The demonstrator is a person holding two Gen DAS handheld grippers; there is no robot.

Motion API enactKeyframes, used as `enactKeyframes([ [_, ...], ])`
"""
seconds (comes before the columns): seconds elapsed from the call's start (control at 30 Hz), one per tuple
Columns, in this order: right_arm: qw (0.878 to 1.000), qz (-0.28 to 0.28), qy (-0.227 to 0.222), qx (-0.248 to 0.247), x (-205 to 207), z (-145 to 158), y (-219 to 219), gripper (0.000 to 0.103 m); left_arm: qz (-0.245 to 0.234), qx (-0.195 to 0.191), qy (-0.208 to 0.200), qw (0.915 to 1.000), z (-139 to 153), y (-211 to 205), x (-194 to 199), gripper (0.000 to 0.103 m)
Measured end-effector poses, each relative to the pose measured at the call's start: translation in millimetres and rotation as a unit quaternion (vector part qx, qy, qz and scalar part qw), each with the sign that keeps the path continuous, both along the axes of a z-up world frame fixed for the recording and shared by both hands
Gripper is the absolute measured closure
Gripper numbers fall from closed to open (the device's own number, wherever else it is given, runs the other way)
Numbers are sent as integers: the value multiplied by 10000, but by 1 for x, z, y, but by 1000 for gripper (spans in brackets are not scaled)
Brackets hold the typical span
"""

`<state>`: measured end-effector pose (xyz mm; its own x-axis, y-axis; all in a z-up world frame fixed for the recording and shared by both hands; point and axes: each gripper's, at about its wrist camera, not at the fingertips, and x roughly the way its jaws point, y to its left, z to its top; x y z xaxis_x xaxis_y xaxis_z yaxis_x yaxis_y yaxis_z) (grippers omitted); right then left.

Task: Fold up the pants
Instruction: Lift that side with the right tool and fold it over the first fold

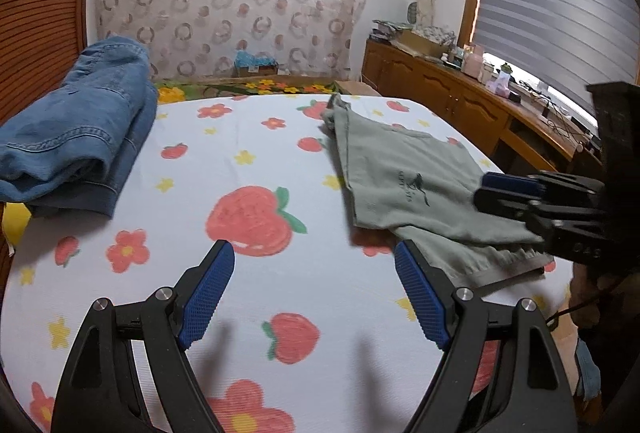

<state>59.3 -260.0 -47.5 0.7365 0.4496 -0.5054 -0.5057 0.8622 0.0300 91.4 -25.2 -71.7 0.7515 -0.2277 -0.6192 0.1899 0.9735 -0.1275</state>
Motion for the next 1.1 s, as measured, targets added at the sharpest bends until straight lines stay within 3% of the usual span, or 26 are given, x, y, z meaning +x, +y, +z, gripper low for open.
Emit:
enactKeyframes([
  [0.63,9919,782,578,-817,63,-10,63,69,284,-102,-37,9995,-2,26,1,20],
  [1.1,9861,868,475,-1331,75,-25,86,69,301,-129,19,9995,-9,30,2,20],
])
